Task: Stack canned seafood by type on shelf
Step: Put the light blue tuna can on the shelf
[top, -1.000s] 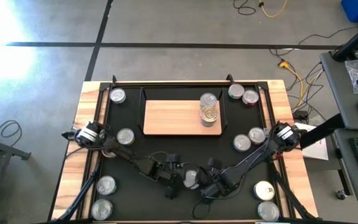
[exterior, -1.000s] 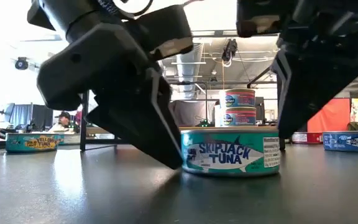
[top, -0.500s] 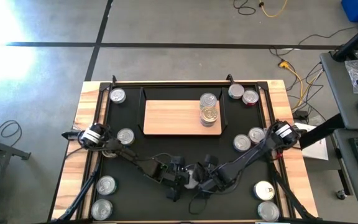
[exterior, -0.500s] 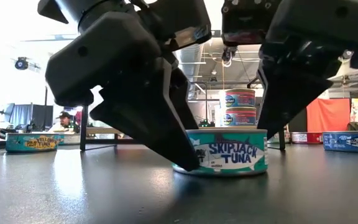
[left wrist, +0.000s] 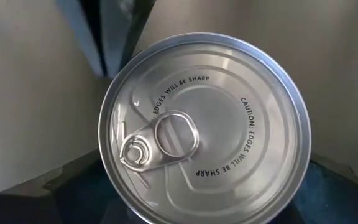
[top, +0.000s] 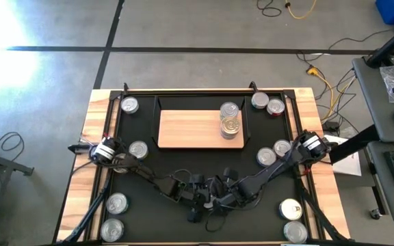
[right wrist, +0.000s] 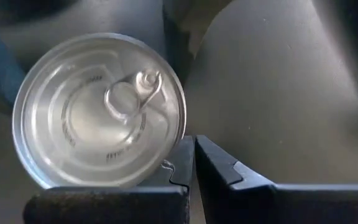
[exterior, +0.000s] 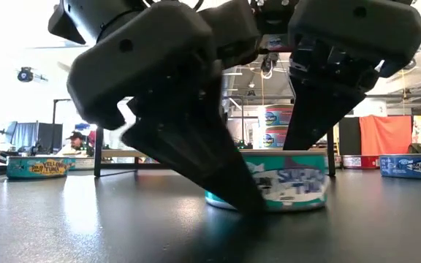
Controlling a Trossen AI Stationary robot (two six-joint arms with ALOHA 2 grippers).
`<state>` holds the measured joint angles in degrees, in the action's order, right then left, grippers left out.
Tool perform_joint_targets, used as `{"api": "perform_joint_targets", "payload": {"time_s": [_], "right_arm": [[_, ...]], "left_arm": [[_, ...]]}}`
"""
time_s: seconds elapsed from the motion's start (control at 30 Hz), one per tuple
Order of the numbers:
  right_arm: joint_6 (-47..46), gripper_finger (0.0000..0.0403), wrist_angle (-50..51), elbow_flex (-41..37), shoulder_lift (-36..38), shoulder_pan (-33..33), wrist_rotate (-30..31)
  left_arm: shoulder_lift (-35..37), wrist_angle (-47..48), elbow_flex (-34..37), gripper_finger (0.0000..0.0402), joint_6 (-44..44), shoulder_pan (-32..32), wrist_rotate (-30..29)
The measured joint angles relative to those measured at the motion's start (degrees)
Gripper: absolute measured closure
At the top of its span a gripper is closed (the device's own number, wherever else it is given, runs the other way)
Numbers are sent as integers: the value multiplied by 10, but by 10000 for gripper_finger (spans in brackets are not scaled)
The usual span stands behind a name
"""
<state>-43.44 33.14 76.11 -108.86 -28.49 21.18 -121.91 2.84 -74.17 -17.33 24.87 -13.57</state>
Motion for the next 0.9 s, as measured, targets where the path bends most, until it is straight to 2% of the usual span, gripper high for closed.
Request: {"api": "perform_joint_targets", "payload": {"time_s": [0.37,0.57,0.73,0.9], "right_arm": [[0,390,14,11,4,1,-6],[30,390,124,67,41,-4,-8],[22,390,228,62,57,-19,-10],[-5,390,188,25,50,-38,-49]], "left_arm": [[-20,-126,22,2,1,21,-73],[-20,-165,52,2,-33,26,-100],[-19,-201,74,2,-33,27,-102],[-19,-213,79,2,-26,27,-102]]}}
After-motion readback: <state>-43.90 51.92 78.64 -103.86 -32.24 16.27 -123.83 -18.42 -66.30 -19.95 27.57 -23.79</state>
